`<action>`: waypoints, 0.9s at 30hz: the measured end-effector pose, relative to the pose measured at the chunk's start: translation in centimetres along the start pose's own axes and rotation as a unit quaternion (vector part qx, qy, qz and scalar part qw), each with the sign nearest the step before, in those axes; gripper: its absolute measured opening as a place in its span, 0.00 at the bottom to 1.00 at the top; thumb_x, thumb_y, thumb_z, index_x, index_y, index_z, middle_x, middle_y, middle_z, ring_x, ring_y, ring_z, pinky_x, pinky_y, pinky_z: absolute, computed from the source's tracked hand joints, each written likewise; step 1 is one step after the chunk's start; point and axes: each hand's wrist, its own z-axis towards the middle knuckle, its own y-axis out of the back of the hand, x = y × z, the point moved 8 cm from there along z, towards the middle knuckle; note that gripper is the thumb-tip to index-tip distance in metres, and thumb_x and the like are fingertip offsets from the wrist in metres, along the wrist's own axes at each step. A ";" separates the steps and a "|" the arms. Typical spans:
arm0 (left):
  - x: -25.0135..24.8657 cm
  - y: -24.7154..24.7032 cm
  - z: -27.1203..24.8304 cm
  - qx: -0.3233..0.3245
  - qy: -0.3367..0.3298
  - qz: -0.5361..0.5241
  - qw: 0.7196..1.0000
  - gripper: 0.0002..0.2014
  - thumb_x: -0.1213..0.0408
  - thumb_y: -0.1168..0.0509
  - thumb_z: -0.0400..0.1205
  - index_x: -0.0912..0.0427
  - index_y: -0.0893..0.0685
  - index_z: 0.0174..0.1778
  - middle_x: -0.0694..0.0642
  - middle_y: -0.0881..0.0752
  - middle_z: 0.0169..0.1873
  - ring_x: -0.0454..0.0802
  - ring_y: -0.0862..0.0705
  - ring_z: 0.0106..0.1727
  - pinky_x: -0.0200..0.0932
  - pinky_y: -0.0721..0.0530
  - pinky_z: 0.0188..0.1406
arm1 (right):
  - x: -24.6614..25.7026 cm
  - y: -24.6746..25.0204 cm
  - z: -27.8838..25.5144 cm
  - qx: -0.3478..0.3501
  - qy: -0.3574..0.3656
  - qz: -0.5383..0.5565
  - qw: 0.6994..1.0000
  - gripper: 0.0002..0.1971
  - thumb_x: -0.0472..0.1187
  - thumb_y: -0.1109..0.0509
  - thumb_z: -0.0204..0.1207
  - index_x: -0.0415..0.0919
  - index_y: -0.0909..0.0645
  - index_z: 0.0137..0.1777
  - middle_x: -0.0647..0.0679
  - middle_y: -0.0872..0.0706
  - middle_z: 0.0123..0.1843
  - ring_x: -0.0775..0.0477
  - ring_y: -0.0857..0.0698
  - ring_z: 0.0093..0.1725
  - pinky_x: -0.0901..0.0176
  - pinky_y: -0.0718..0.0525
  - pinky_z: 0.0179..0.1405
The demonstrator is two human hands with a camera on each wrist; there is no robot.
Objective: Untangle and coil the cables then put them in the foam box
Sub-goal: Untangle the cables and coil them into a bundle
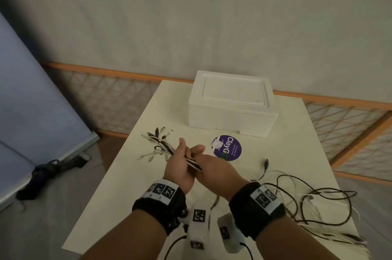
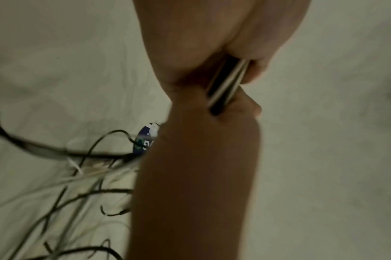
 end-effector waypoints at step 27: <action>-4.9 -1.4 1.7 -0.019 -0.061 -0.170 0.983 0.28 0.48 0.44 0.86 0.51 0.39 0.19 0.46 0.40 0.14 0.43 0.41 0.13 0.34 0.31 0.25 | -8.2 -7.3 -6.5 0.124 -0.173 0.085 0.973 0.40 0.75 0.61 0.72 0.45 0.21 0.59 0.42 0.14 0.55 0.39 0.17 0.57 0.52 0.23 0.54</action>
